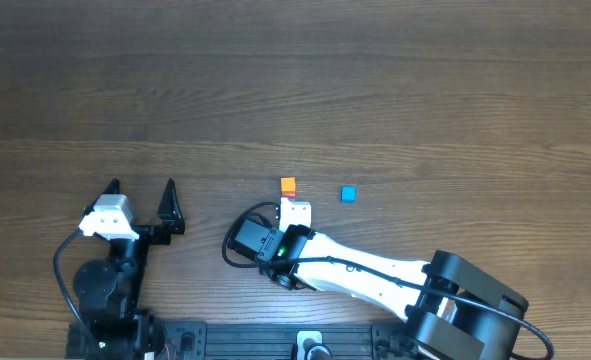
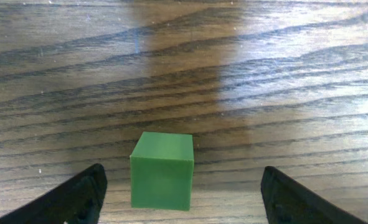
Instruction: Stack Cubes
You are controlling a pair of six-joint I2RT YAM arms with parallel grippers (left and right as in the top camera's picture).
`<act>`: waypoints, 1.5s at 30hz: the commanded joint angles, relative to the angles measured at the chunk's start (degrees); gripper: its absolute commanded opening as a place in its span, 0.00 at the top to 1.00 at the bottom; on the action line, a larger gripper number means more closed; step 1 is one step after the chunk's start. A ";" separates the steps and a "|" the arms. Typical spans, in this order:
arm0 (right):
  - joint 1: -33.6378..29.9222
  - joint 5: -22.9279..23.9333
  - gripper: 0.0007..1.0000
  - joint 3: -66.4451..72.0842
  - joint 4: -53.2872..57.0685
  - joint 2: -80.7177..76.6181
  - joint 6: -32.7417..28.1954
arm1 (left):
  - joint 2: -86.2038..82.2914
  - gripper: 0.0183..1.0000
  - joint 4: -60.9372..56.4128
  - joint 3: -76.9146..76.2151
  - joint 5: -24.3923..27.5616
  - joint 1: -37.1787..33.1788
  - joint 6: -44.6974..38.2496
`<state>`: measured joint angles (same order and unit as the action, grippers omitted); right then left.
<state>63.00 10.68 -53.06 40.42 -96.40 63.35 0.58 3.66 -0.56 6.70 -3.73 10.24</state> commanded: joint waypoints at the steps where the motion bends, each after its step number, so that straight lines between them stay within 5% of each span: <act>1: 0.48 0.79 0.29 -1.05 -0.39 -1.09 0.50 | -0.42 0.00 0.15 0.22 0.33 -0.31 -0.85; 6: 0.50 0.76 0.34 -1.05 -0.57 -1.11 0.48 | -0.42 0.00 0.15 0.22 0.33 -0.31 -0.85; 11: 0.50 0.79 0.52 -1.05 -0.57 -1.11 0.48 | -0.42 0.00 0.15 0.24 0.33 -0.31 -0.85; 21: 0.85 0.81 0.63 -1.05 -0.83 -1.11 0.48 | -0.42 0.00 0.15 0.24 0.33 -0.31 -0.85; 45: 0.85 0.76 0.75 -1.05 -1.90 -1.11 0.46 | -0.42 0.00 0.15 0.24 0.33 -0.31 -0.83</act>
<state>63.26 10.68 -53.06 38.70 -96.82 63.26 0.58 3.66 -0.56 6.68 -3.73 10.24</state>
